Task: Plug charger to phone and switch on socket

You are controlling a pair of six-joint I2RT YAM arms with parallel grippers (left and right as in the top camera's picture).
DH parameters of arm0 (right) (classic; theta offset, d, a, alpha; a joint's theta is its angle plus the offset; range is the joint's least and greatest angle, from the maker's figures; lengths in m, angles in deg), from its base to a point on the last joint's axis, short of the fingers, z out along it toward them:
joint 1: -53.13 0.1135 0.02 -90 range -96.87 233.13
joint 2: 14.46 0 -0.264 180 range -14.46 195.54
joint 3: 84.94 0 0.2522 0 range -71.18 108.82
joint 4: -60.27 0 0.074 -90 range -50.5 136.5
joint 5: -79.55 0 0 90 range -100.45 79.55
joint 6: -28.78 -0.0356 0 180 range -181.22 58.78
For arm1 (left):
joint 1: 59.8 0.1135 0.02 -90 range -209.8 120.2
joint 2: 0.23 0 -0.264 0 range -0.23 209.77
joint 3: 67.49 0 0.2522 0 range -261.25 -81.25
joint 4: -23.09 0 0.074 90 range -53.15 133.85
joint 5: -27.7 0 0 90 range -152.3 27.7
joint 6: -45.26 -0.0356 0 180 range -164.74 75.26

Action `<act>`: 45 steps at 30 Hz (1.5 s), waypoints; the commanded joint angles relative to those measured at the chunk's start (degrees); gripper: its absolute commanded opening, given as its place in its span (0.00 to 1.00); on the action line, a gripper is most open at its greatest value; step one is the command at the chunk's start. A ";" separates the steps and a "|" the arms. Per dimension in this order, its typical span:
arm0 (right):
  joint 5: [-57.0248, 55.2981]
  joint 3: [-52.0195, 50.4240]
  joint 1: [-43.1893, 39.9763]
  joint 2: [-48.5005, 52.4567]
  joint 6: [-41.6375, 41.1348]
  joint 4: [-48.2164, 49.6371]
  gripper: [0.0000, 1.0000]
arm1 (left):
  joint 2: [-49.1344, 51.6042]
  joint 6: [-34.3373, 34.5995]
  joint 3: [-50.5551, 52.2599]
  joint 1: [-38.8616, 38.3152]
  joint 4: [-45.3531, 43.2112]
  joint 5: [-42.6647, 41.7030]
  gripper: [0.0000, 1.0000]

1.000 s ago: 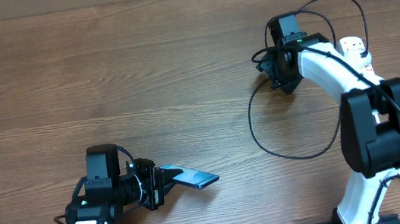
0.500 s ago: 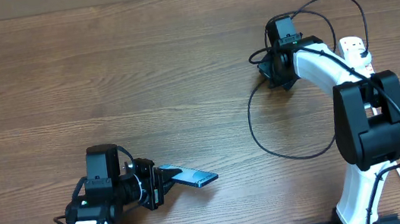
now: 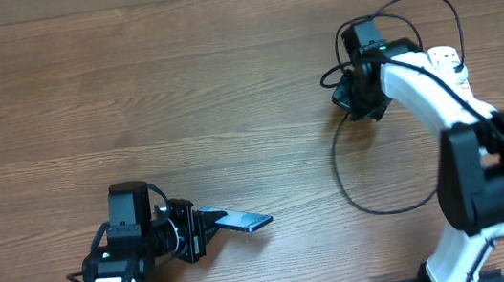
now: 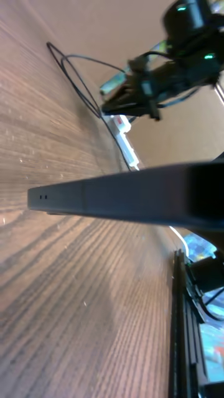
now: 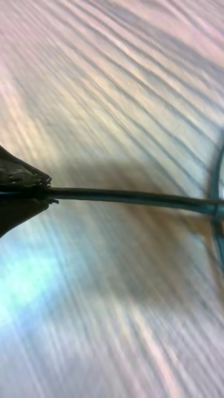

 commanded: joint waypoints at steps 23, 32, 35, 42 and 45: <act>9.75 -11.54 14.60 -4.31 25.51 -4.33 0.40 | 13.94 -24.50 -0.85 12.92 -28.17 -26.49 0.04; 9.68 -10.36 14.60 -4.31 25.53 0.48 0.90 | 39.15 -12.26 -7.34 7.82 -60.92 -40.68 0.04; 6.75 -10.36 14.60 -4.31 24.24 3.32 0.92 | 43.17 -11.47 -9.88 3.74 -62.47 -39.45 0.04; -8.59 -10.38 14.60 -4.31 15.15 4.35 1.00 | 45.75 -12.13 -12.81 0.94 -63.23 -38.77 0.04; -9.03 -10.38 14.60 -4.31 15.15 4.46 1.00 | 45.75 -12.44 -12.81 1.95 -63.82 -39.26 0.04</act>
